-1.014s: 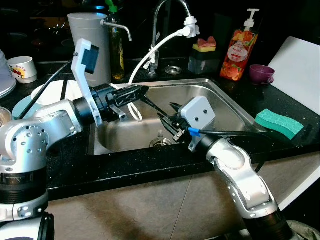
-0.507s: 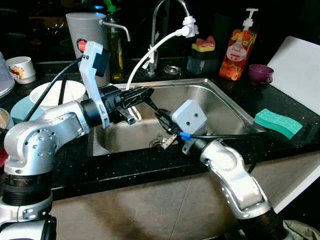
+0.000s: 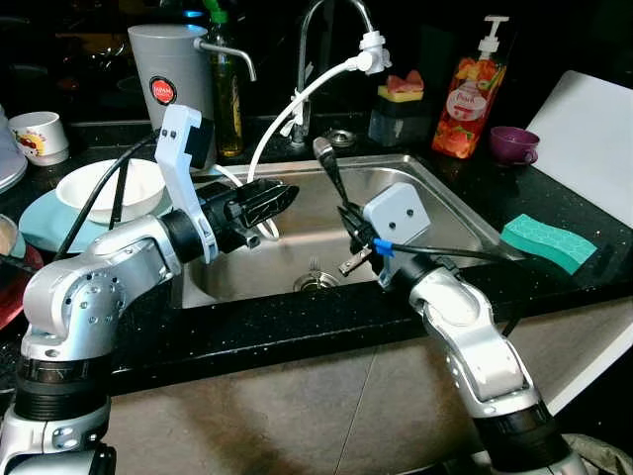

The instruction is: Kitchen organization

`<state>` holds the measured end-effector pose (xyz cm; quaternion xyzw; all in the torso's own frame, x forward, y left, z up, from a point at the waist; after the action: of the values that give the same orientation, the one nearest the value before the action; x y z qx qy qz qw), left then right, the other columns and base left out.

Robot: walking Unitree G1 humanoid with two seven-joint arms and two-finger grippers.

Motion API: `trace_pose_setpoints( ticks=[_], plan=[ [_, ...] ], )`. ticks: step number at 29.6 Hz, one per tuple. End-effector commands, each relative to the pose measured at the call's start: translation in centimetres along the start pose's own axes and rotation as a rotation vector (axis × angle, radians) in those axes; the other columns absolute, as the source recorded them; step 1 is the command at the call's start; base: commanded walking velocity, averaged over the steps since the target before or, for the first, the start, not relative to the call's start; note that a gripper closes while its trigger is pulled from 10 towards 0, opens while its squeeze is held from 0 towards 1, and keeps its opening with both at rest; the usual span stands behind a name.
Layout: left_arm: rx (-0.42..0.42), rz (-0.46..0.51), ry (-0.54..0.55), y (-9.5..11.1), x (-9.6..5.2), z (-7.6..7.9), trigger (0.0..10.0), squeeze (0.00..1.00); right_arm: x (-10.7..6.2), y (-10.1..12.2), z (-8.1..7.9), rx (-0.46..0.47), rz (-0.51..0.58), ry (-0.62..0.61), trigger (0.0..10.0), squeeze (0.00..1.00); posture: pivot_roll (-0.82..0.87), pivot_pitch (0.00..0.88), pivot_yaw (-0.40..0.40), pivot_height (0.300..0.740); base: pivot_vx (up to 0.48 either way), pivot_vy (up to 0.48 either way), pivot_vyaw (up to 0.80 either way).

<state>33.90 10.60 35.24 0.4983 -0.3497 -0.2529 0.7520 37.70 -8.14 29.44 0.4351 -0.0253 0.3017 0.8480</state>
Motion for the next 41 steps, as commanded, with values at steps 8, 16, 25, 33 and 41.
trace_pose_setpoints(
  ticks=[8, 16, 25, 33, 41],
  plan=[
    [-0.002, 0.044, 0.043, 0.2, -0.5, -0.4, 10.0, 0.00, 2.2, -2.1, 0.8, -0.012, -0.079, -0.074, 10.0, 0.00, 0.05, 0.166, -0.056, 0.740, 0.000, 0.000, 0.00],
    [-0.023, 0.068, 0.062, 0.0, -0.4, -0.4, 10.0, 0.00, 3.8, -2.9, -0.9, 0.195, -0.066, -0.127, 10.0, 1.00, 0.05, 0.170, -0.053, 0.740, 0.000, 0.000, 0.00],
    [-0.029, 0.071, 0.091, -0.2, -0.5, -0.8, 10.0, 0.00, 4.0, -2.3, -0.3, 0.249, -0.012, -0.169, 10.0, 1.00, 0.05, 0.178, -0.053, 0.740, 0.000, 0.000, 0.00],
    [0.273, 0.057, 0.442, 0.6, -1.1, -5.1, 10.0, 0.00, 2.7, 0.2, 1.5, 0.269, 0.091, -0.198, 10.0, 0.00, 0.05, 0.181, -0.054, 0.740, 0.000, 0.000, 0.00],
    [0.389, 0.043, 0.744, 1.0, -3.0, -8.3, 10.0, 0.00, 1.1, 1.8, 2.9, 0.296, 0.140, -0.220, 10.0, 0.00, 0.05, 0.190, -0.056, 0.740, 0.000, 0.000, 0.00]
  ],
)
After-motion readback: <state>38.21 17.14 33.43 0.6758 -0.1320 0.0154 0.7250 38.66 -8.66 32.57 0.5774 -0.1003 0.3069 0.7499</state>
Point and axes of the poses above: a point about 5 cm out from each wrist's last joint towards the gripper, its own x axis pointing out of the wrist towards the gripper, its own y axis along the axis of the wrist's last joint, z = x × y, the point moved 5 cm from there along x, pointing out of the wrist towards the gripper, and after that the axes turned 12 degrees about -x, right-handed, at the moved point
